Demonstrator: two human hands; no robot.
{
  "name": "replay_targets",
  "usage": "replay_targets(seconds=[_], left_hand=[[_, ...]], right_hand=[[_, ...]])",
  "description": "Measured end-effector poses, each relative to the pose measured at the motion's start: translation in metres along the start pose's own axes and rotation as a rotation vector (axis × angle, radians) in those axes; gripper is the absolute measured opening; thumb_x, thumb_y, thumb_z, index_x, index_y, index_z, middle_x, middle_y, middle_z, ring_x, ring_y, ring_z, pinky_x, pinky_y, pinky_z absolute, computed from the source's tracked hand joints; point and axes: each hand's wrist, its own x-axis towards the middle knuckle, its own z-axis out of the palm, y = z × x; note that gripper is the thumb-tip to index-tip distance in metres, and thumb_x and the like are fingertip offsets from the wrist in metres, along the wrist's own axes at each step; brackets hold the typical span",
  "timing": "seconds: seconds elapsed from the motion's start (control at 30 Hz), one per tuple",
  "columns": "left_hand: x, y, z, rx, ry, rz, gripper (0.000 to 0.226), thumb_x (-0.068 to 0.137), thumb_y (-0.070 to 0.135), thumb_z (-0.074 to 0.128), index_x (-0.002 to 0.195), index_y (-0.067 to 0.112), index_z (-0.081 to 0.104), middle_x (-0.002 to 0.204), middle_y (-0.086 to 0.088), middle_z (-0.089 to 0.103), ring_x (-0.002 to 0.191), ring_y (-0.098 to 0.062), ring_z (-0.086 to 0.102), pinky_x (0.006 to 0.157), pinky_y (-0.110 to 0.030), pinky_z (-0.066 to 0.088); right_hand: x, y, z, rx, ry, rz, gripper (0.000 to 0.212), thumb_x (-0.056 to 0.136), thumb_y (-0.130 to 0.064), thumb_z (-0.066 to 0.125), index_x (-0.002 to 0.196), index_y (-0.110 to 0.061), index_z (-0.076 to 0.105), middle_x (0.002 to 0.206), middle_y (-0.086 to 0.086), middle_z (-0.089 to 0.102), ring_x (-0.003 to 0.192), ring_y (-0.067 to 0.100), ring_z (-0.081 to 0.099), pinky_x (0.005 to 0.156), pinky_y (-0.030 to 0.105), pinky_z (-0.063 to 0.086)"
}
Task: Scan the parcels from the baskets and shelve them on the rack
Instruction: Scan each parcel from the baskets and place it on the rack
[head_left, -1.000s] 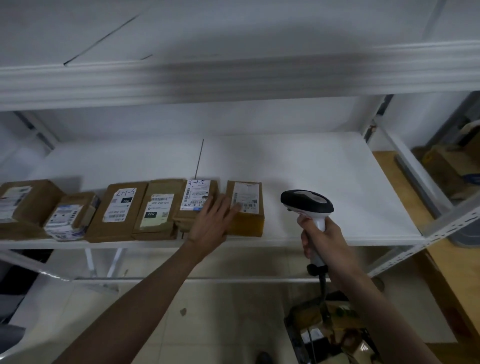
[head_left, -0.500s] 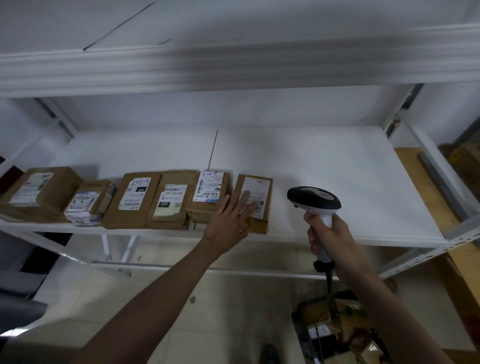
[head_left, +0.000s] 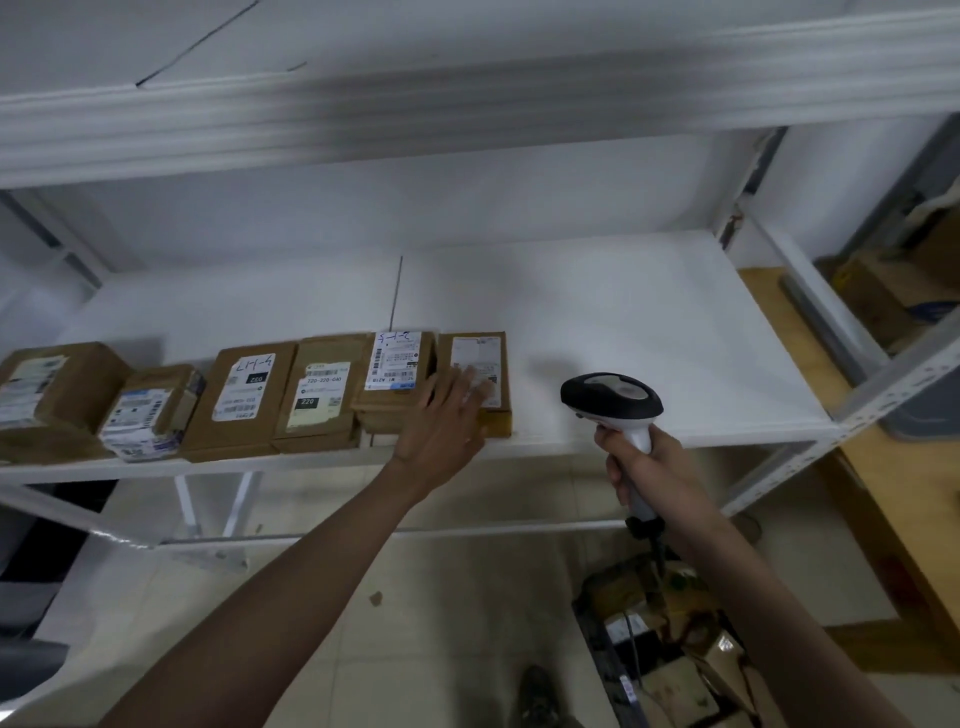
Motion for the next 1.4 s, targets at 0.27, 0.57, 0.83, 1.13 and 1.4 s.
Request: replay_targets(seconds=[0.27,0.57,0.83,1.13,1.4], left_hand=[[-0.014,0.057,-0.018,-0.284,0.197,0.281,0.037,0.088,0.017,0.065,0.124,0.008,0.061,0.126,-0.013,0.058,0.116,-0.033,0.053,0.101,-0.045,0.042],[-0.056,0.157,0.006,-0.359,-0.035,0.588,0.034,0.096,0.025,0.054,0.128,0.014,0.055,0.124,-0.006,0.053,0.116,-0.025,0.050,0.105,-0.038,0.037],[-0.092,0.248,0.045,-0.423,-0.266,0.709,0.028,0.096,0.026,0.057,0.122,0.018,0.058,0.123,-0.002,0.053,0.117,-0.023,0.052,0.103,-0.035,0.034],[-0.102,0.350,0.116,-0.473,-0.510,0.633,0.023,0.094,0.024,0.059,0.116,0.015,0.058,0.118,-0.004,0.055,0.111,-0.026,0.053,0.092,-0.039,0.036],[-0.112,0.427,0.236,-0.484,-0.710,0.463,0.029,0.097,0.027,0.060,0.123,0.012,0.057,0.127,-0.009,0.053,0.116,-0.030,0.053,0.094,-0.046,0.047]], right_hand=[[-0.078,0.031,-0.028,0.016,0.136,0.068,0.012,0.097,-0.016,0.064,0.096,-0.005,0.060,0.065,0.014,0.056,0.046,0.017,0.047,0.050,0.029,0.041],[-0.179,0.122,-0.077,0.058,0.376,0.231,0.013,0.095,-0.025,0.066,0.104,-0.017,0.065,0.061,0.003,0.062,0.051,0.015,0.054,0.047,0.028,0.045],[-0.250,0.203,-0.114,0.100,0.540,0.355,0.012,0.093,-0.026,0.068,0.105,-0.023,0.064,0.063,0.003,0.060,0.048,0.012,0.052,0.044,0.026,0.043],[-0.264,0.304,-0.158,0.157,0.561,0.516,0.019,0.093,-0.027,0.069,0.107,-0.015,0.063,0.071,0.004,0.064,0.055,0.012,0.055,0.053,0.029,0.045],[-0.232,0.427,-0.171,0.212,0.565,0.654,0.013,0.095,-0.026,0.067,0.102,-0.018,0.060,0.067,0.002,0.063,0.043,0.003,0.055,0.042,0.019,0.045]])
